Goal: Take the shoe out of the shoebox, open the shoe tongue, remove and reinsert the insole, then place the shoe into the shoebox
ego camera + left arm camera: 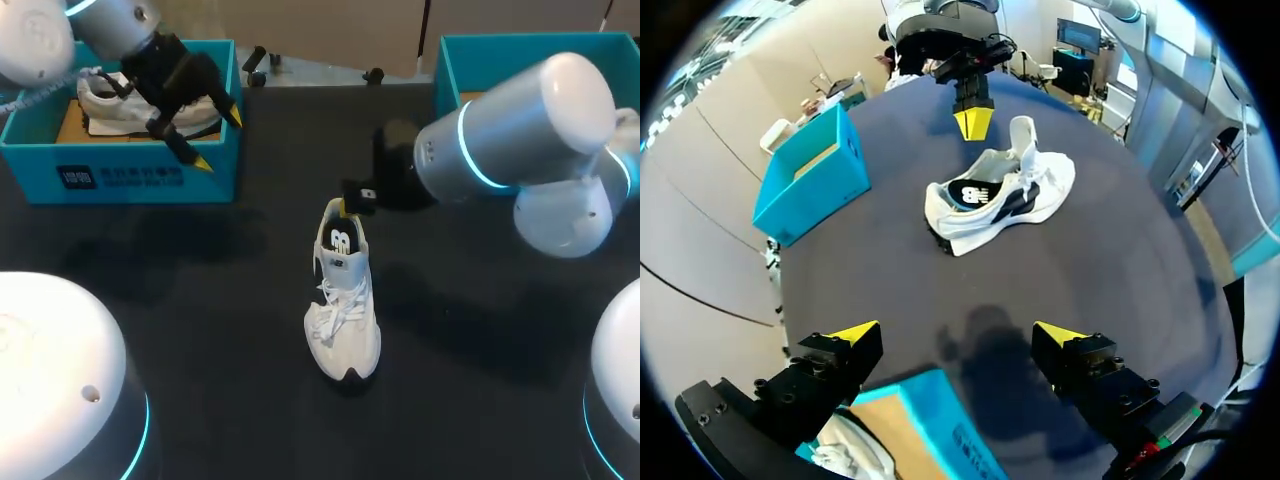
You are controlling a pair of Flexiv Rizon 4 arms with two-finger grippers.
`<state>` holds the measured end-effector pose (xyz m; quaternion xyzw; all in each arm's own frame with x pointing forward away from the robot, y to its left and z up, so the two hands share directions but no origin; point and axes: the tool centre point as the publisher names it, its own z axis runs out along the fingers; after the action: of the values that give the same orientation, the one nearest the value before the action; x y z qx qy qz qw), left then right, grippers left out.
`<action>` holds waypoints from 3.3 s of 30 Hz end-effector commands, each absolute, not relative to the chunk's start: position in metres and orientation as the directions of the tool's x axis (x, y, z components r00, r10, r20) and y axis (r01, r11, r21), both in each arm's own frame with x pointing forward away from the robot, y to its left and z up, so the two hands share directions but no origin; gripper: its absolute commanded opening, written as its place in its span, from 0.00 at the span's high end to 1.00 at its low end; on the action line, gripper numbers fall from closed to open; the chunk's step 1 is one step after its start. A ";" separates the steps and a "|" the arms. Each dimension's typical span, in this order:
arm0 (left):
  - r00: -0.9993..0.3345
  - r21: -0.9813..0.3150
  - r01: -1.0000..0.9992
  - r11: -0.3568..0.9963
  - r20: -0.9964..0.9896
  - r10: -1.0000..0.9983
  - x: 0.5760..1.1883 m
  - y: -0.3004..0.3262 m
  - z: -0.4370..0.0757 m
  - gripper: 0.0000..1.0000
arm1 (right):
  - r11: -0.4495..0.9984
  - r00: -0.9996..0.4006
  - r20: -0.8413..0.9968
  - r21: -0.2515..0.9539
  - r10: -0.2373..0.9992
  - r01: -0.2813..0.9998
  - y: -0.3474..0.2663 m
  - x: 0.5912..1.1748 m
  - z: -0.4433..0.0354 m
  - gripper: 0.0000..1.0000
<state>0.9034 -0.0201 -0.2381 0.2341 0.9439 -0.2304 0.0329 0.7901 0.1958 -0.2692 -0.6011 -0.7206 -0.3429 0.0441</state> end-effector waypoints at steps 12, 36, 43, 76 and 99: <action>-0.889 -0.385 0.459 0.801 -0.195 0.415 0.902 0.000 -0.213 0.00 | 0.007 -0.094 0.200 0.397 0.975 0.918 0.214 0.798 -0.296 1.00; -0.889 -0.385 0.459 0.801 -0.195 0.415 0.902 0.000 -0.213 0.00 | -0.062 0.036 0.102 0.267 0.994 0.962 0.198 0.783 -0.329 1.00; -0.889 -0.385 0.459 0.801 -0.195 0.415 0.902 0.000 -0.213 0.00 | -0.061 0.035 0.114 0.229 0.993 0.972 0.196 0.780 -0.342 1.00; -0.889 -0.385 0.459 0.801 -0.195 0.415 0.902 0.000 -0.213 0.00 | 0.002 -0.012 0.057 0.179 0.998 0.984 0.188 0.794 -0.366 1.00; -0.889 -0.385 0.459 0.801 -0.195 0.415 0.902 0.000 -0.213 0.00 | 0.020 -0.036 0.072 0.219 0.997 0.975 0.191 0.816 -0.371 1.00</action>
<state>0.9018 -0.0003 -0.2133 0.2304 0.9474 -0.2163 0.0505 0.8191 0.1921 -0.3810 -0.6929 -0.7136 -0.0967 -0.0365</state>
